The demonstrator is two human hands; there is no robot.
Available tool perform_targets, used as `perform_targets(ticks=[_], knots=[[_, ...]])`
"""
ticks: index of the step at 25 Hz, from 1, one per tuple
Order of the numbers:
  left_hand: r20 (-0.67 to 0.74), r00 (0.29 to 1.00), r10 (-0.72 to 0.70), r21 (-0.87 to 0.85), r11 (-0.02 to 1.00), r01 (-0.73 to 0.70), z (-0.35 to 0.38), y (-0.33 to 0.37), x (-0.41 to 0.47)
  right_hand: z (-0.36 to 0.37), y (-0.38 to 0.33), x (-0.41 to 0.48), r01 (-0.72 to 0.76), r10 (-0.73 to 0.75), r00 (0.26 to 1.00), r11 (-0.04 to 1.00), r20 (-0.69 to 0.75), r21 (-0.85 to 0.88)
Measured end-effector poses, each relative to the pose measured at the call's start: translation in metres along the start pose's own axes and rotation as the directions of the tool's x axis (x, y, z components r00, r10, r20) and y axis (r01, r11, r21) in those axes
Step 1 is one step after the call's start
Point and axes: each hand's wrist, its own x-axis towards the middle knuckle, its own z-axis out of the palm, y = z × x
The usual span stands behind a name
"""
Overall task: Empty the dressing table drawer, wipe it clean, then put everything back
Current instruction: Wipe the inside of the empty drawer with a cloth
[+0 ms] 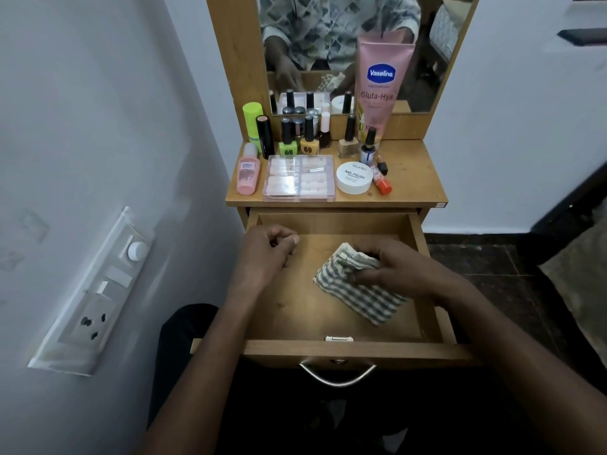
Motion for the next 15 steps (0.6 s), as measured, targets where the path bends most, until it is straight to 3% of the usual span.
perform_targets(ticks=[2, 6, 10, 11, 15], knots=[[-0.091, 0.996, 0.016, 0.034, 0.999, -0.013, -0.006, -0.004, -0.006, 0.0, -0.001, 0.004, 0.032, -0.032, 0.999, 0.999, -0.012, -0.023], [-0.132, 0.99, -0.051, 0.007, 0.999, 0.052, -0.008, -0.019, -0.014, -0.007, -0.012, 0.009, 0.051, -0.051, 0.998, 0.998, 0.035, 0.024], [-0.176, 0.981, -0.084, -0.031, 0.996, 0.079, -0.01, -0.023, -0.014, 0.011, -0.017, 0.012, 0.134, -0.102, 0.987, 0.948, 0.122, -0.288], [-0.175, 0.981, -0.083, -0.027, 0.996, 0.079, -0.01, -0.024, -0.015, 0.013, -0.015, 0.014, 0.144, -0.12, 0.989, 0.931, 0.091, -0.335], [-0.227, 0.97, -0.09, 0.008, 0.996, 0.094, -0.008, -0.019, -0.017, 0.01, -0.006, 0.03, 0.054, -0.224, 0.938, 0.847, -0.264, -0.529]])
